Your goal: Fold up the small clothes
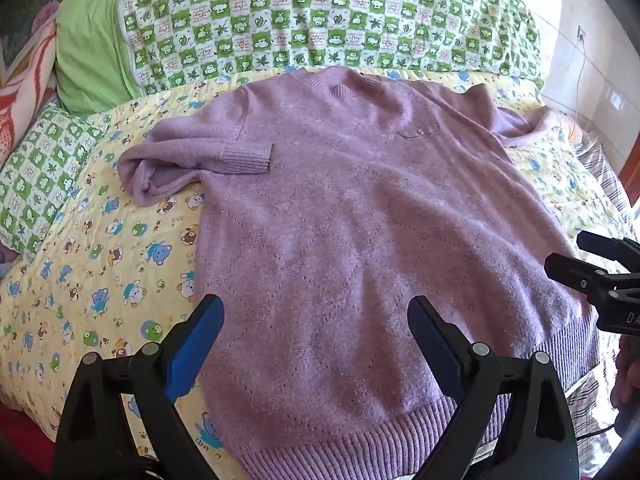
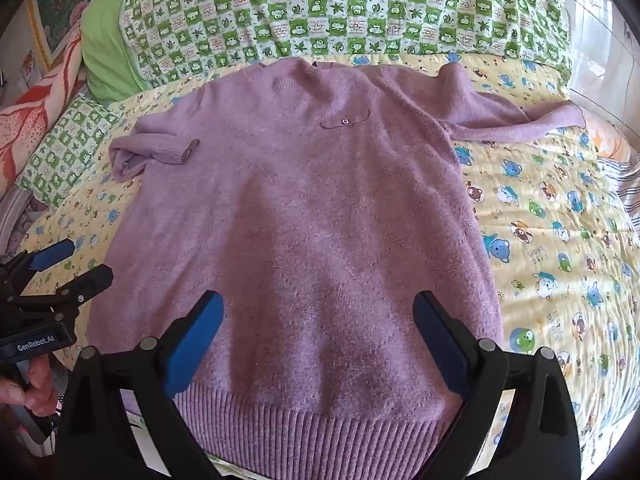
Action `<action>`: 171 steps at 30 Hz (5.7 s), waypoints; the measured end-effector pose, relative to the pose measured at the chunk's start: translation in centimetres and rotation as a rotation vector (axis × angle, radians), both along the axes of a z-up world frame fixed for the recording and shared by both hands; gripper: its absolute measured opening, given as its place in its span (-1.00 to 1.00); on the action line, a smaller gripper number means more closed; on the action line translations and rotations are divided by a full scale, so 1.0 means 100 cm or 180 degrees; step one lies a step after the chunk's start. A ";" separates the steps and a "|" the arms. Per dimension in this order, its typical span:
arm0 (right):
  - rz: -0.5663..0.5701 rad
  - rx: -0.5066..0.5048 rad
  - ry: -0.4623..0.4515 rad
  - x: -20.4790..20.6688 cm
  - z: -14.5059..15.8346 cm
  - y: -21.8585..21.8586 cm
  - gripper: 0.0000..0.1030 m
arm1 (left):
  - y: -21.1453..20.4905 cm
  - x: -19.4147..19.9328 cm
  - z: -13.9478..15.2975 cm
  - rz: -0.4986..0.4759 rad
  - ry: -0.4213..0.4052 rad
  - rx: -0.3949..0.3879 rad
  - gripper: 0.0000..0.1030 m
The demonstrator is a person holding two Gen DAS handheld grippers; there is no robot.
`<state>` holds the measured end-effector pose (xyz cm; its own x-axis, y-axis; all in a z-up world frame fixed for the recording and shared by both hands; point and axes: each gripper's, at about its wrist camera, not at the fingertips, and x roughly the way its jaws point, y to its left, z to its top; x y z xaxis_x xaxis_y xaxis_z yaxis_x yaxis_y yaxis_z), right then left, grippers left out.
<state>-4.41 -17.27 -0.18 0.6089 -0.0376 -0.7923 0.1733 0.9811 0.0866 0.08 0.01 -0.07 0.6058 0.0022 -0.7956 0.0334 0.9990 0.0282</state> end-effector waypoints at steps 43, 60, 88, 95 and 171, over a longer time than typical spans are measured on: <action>-0.0010 0.0067 0.0065 0.019 0.000 -0.006 0.86 | 0.001 0.036 -0.010 0.0080 0.0183 -0.0010 0.83; -0.0441 0.0289 0.0067 0.041 0.003 -0.080 0.86 | -0.007 0.084 -0.013 0.0146 0.0280 0.0059 0.83; -0.2556 0.1447 -0.0664 0.137 -0.023 -0.468 0.36 | -0.011 0.270 -0.042 0.0570 0.0570 -0.0073 0.83; -0.2272 0.1373 -0.1118 0.149 0.005 -0.462 -0.73 | -0.006 0.270 -0.057 0.0600 0.0659 -0.0125 0.83; -0.0604 0.0862 -0.0334 0.244 -0.026 -0.217 0.29 | 0.007 0.265 -0.041 0.0328 0.0129 -0.1420 -0.88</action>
